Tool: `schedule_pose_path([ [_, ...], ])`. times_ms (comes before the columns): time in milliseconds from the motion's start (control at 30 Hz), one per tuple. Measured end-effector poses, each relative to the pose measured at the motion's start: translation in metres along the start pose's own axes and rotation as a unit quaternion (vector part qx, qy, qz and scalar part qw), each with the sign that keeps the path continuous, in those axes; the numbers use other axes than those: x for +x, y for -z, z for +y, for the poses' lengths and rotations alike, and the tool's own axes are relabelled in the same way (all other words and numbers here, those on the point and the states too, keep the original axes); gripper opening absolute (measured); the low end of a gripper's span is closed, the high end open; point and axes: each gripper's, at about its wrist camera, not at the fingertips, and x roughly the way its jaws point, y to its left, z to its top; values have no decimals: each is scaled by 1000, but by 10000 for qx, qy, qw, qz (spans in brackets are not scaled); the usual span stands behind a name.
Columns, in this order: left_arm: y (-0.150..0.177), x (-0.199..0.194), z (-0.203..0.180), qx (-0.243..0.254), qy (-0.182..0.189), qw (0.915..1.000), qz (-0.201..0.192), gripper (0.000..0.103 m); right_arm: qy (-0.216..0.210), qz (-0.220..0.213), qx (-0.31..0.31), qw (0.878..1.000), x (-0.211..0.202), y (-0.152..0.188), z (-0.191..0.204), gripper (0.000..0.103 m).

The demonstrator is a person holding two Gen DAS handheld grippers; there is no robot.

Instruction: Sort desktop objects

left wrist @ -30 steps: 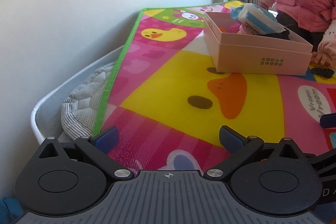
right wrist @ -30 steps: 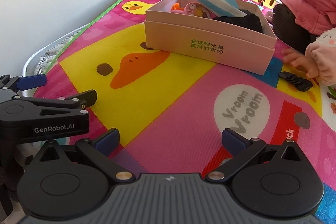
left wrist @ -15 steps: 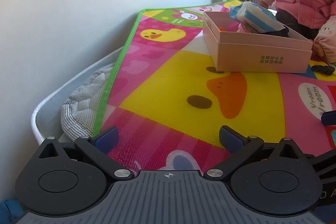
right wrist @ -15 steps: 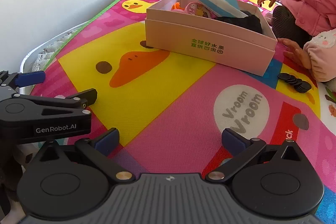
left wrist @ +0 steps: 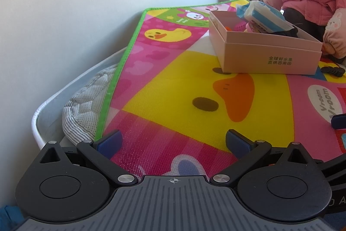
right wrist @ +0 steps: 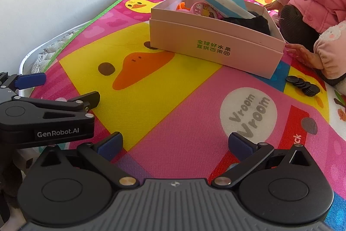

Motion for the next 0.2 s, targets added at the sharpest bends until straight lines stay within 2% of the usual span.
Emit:
schedule_pose_path([
  [200,3,1,1,0,9,10000,-67,103,30,-11,-16,10000,0,1,1,103],
])
